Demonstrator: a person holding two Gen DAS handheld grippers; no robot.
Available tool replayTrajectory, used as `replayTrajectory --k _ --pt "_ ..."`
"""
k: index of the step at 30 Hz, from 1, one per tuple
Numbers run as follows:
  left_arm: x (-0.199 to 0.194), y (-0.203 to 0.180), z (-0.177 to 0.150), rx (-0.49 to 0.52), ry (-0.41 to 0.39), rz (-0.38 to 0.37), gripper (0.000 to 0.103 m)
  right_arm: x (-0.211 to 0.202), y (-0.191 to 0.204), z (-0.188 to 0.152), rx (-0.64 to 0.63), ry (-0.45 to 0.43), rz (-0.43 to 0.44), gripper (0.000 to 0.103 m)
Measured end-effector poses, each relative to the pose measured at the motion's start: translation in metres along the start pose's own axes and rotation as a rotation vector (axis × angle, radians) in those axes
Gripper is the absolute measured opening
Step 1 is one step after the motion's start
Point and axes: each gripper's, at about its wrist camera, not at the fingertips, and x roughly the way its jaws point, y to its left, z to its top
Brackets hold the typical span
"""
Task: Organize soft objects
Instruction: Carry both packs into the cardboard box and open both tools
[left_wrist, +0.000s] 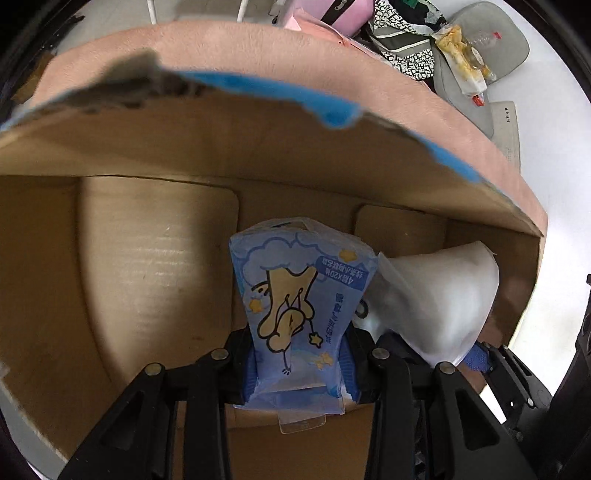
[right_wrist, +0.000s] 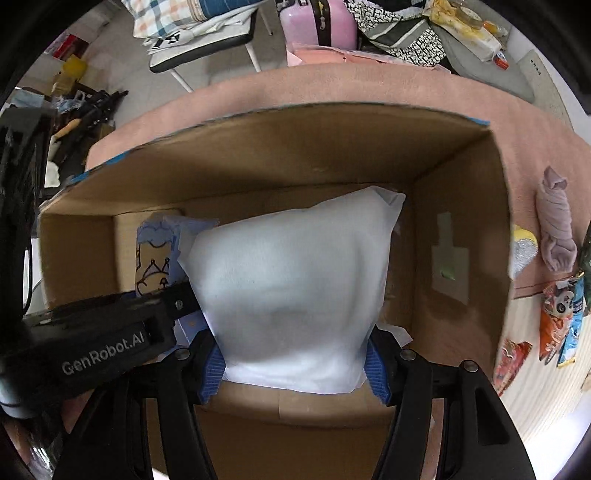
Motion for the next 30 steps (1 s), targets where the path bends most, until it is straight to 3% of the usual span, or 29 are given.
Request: replayTrajectory --k 7,9,10,13,14,25,27,30 --pt "-0.003 -0.006 -0.001 0.022 -0.008 0.058 0.043 0.016 -0.003 0.008 -0.015 0.024 -0.006 0.074" --pt "-0.011 -0.012 -0.004 0.048 -0.019 0.082 0.057 0.008 0.001 0.004 -0.031 0.01 -0.014 0.085" --pt "-0.018 -0.015 -0.007 0.061 -0.036 0.098 0.069 0.002 0.003 0.002 -0.035 0.003 -0.015 0.091" --pt "-0.041 -0.022 -0.019 0.097 -0.1 0.16 0.096 -0.018 0.007 -0.01 -0.048 -0.02 -0.018 0.098" --pt "-0.049 -0.023 -0.025 0.104 -0.118 0.173 0.097 -0.022 0.009 -0.014 -0.054 -0.025 -0.022 0.103" --pt "-0.094 -0.009 -0.119 0.098 -0.29 0.205 0.101 -0.097 0.008 -0.097 -0.09 -0.156 -0.042 0.103" --pt "-0.096 -0.007 -0.119 0.093 -0.316 0.209 0.101 -0.106 0.01 -0.111 -0.096 -0.182 -0.042 0.103" --pt "-0.112 -0.005 -0.147 0.095 -0.36 0.202 0.101 -0.126 0.013 -0.141 -0.099 -0.231 -0.039 0.103"
